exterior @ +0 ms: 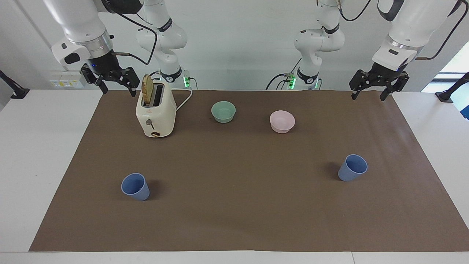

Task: Stack blue cups with both arms

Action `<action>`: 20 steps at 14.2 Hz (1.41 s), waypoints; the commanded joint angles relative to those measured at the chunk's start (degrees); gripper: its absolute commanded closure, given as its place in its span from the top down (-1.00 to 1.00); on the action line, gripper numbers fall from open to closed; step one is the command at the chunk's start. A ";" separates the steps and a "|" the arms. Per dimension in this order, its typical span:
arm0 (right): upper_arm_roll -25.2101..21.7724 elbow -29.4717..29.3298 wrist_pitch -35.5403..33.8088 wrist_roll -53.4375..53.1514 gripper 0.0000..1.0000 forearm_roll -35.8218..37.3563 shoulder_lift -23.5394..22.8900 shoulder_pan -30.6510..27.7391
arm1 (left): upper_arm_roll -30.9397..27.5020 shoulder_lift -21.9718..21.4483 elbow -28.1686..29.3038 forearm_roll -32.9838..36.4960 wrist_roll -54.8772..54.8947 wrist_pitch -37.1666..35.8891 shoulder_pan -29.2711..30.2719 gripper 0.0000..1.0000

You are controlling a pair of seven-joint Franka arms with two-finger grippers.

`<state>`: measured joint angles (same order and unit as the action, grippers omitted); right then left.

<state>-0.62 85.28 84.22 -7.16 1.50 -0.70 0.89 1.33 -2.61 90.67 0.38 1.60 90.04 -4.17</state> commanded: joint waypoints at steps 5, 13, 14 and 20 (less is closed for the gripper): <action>0.18 -0.20 0.68 0.92 1.00 -0.44 -0.18 -0.63 | -0.54 -1.17 0.56 -3.90 2.53 -1.09 1.44 1.00; 0.18 -0.20 0.68 1.10 1.00 -0.44 -0.18 -0.63 | -0.28 -1.96 1.53 -3.63 2.44 -1.80 1.45 1.00; 0.18 -0.20 0.68 1.36 1.00 -0.44 -0.18 -0.63 | -0.28 -2.05 1.53 -3.63 2.44 -1.88 1.45 1.00; 0.18 -0.20 0.68 1.10 1.00 -0.44 -0.18 -0.63 | -0.28 -1.96 1.53 -3.63 2.09 -1.71 1.36 1.00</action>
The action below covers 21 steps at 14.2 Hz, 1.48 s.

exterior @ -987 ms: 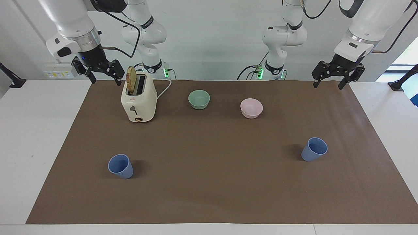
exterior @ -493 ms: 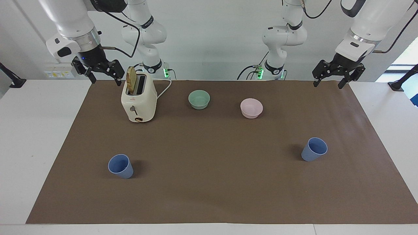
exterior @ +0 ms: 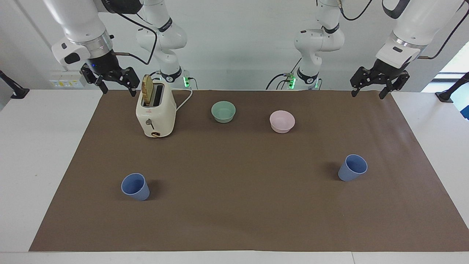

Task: Stack blue cups with both arms

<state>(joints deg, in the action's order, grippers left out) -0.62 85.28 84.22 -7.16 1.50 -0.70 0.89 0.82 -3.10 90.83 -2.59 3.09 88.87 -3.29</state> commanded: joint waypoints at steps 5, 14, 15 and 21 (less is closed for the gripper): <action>0.18 -0.11 0.68 1.01 1.00 -0.44 -0.18 -0.63 | 0.23 -1.47 1.37 -0.66 0.60 -0.46 0.39 1.00; 0.18 -0.20 1.12 1.09 1.00 -0.36 -0.18 -0.63 | 0.32 -1.47 1.37 -0.49 0.51 -0.54 0.30 1.00; 0.18 -0.20 1.55 1.27 1.00 -0.27 -0.18 -0.54 | 0.32 -1.47 1.37 -0.49 0.51 -0.46 0.30 1.00; 0.36 -0.64 1.91 1.45 1.00 0.79 -0.79 -0.54 | 0.32 -1.47 1.37 -0.31 0.43 -0.63 0.21 1.00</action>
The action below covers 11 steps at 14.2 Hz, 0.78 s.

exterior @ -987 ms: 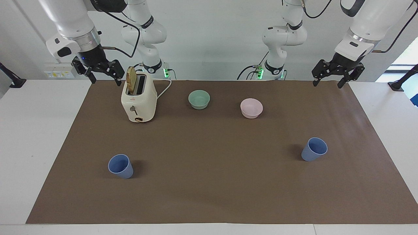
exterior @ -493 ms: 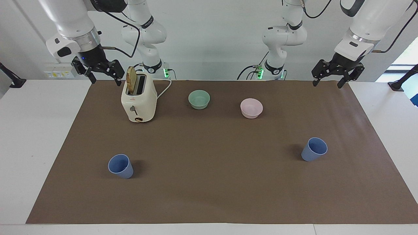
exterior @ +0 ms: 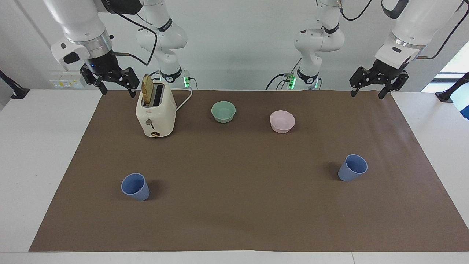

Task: Stack blue cups with both arms

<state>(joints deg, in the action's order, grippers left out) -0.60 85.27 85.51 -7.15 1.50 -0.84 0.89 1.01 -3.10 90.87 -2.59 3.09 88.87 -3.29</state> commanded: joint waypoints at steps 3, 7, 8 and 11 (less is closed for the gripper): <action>0.34 -0.64 1.50 1.53 1.00 0.70 -0.74 -0.54 | 0.13 -1.47 1.32 -0.31 0.51 -0.62 0.22 1.00; 0.34 -0.64 1.86 1.44 1.00 0.78 -0.91 -0.54 | 0.13 -1.56 1.32 -0.40 0.51 -0.62 0.22 1.00; 0.34 -0.64 1.95 1.53 1.00 0.78 -0.91 -0.54 | 0.13 -1.56 1.32 -0.31 0.51 -0.62 0.22 1.00; 0.34 -0.64 2.82 1.53 1.00 0.70 -0.91 -0.63 | 0.13 -1.03 2.20 -0.40 -0.53 0.51 0.48 1.00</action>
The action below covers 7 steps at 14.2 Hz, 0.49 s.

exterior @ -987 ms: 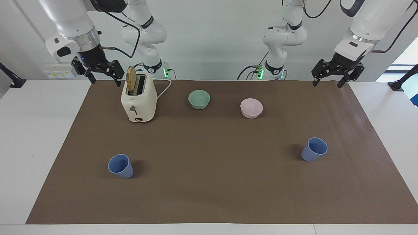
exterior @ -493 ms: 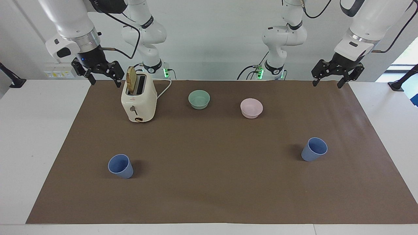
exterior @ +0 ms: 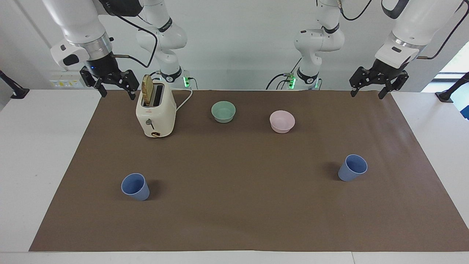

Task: Stack blue cups with both arms
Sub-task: 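Grasp one blue cup with the left gripper while the right gripper grasps another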

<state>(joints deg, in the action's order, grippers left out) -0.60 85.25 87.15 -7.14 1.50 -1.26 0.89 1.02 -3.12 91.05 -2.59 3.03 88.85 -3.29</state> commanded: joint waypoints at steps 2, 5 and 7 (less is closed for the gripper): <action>0.34 -0.61 1.18 1.51 1.00 0.61 -0.58 -0.80 | 0.12 -0.14 2.81 -0.40 -2.50 2.80 1.09 1.00; 0.34 -0.69 1.44 1.51 1.00 0.61 -1.02 -0.80 | 0.12 1.79 6.06 -0.40 -3.64 10.35 4.07 1.00; 0.34 -1.04 1.53 1.51 1.00 0.69 -1.89 -0.80 | 0.21 3.55 7.56 -0.40 -4.44 14.40 6.09 1.00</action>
<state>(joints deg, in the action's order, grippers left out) -0.62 85.24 87.96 -7.14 1.51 -1.65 0.84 0.69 -0.54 96.49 -2.59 -0.20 99.13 0.50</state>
